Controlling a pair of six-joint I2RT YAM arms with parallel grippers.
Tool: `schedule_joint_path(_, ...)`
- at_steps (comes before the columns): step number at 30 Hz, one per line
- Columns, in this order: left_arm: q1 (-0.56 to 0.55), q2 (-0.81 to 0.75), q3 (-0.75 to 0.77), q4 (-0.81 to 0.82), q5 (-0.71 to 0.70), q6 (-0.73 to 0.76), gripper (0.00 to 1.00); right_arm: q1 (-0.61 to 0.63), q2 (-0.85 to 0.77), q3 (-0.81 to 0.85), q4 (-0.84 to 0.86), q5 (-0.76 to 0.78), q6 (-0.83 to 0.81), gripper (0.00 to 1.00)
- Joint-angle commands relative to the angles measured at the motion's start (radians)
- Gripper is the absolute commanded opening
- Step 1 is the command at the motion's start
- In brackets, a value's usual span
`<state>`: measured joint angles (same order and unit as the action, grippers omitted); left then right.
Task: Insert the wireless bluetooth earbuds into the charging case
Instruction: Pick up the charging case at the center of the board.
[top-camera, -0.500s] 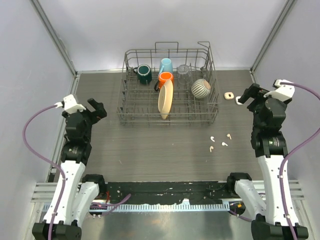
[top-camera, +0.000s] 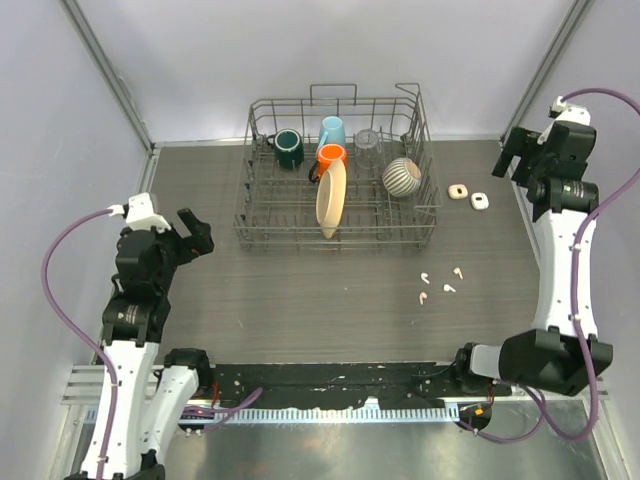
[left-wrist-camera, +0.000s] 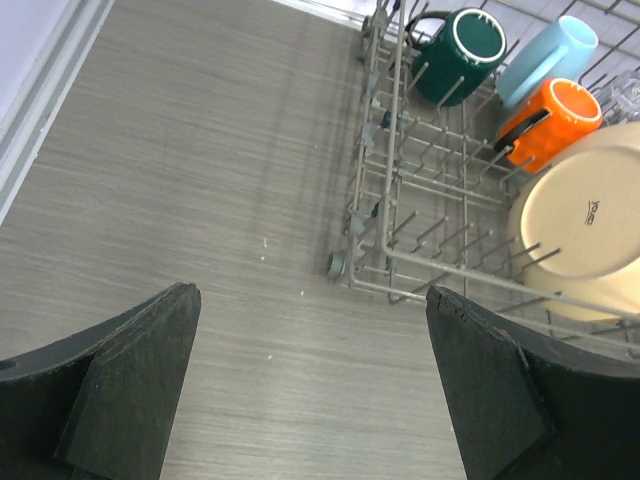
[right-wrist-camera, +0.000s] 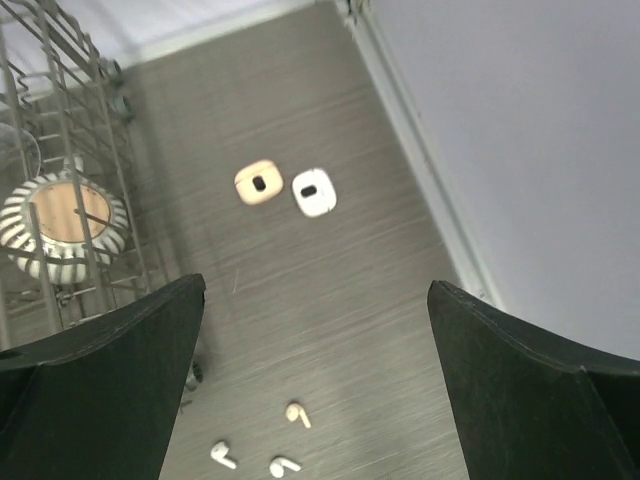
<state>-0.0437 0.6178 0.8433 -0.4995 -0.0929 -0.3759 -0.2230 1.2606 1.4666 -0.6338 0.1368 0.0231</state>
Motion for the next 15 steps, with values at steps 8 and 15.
schedule_joint_path(8, 0.004, -0.092, -0.065, -0.070, 0.004, 0.075, 1.00, -0.219, 0.298, 0.001, 0.019, -0.359, 0.297, 0.81)
schedule_joint_path(15, 0.002, -0.092, -0.081, -0.057, -0.019, 0.087, 1.00, -0.208, 0.436, -0.023, 0.152, -0.428, 0.174, 0.80)
